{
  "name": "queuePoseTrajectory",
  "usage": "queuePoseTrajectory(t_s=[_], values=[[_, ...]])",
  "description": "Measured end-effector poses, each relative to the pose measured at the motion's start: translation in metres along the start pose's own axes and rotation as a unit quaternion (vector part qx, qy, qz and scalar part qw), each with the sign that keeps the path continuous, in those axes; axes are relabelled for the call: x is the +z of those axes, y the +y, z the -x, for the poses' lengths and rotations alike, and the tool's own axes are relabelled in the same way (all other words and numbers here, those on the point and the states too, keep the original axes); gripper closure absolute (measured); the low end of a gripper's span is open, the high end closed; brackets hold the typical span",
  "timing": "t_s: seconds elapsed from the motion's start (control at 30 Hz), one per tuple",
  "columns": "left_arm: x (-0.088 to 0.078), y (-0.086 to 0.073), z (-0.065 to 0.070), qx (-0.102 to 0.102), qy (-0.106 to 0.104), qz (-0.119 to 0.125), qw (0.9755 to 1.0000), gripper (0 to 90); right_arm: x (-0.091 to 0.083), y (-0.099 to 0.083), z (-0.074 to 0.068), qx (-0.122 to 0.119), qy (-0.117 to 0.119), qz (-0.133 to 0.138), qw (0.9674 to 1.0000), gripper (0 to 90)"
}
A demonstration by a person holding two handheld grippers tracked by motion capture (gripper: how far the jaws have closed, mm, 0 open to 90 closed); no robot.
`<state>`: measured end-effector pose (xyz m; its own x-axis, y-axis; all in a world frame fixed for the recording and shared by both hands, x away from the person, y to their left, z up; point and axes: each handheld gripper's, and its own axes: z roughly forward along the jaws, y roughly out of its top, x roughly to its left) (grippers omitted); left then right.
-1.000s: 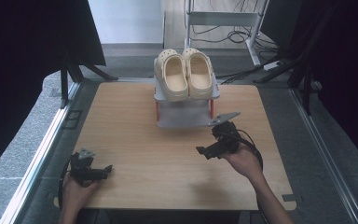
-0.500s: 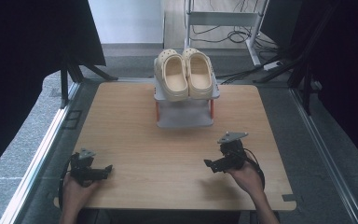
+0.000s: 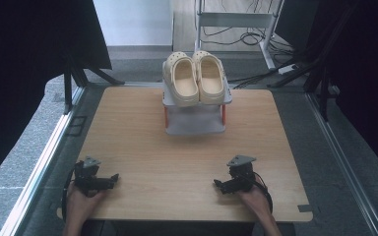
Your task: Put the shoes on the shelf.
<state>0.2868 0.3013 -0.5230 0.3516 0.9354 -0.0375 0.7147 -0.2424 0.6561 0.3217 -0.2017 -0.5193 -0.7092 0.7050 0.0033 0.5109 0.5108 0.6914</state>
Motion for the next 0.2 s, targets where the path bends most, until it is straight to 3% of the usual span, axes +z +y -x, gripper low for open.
queuePoseTrajectory(t_s=[0.2], values=[[-0.0001,-0.0001,0.0001,0.0,0.0,0.0,1.0,0.0,-0.0001,-0.0012,-0.0017,0.005,-0.005,0.0,1.0,0.0]])
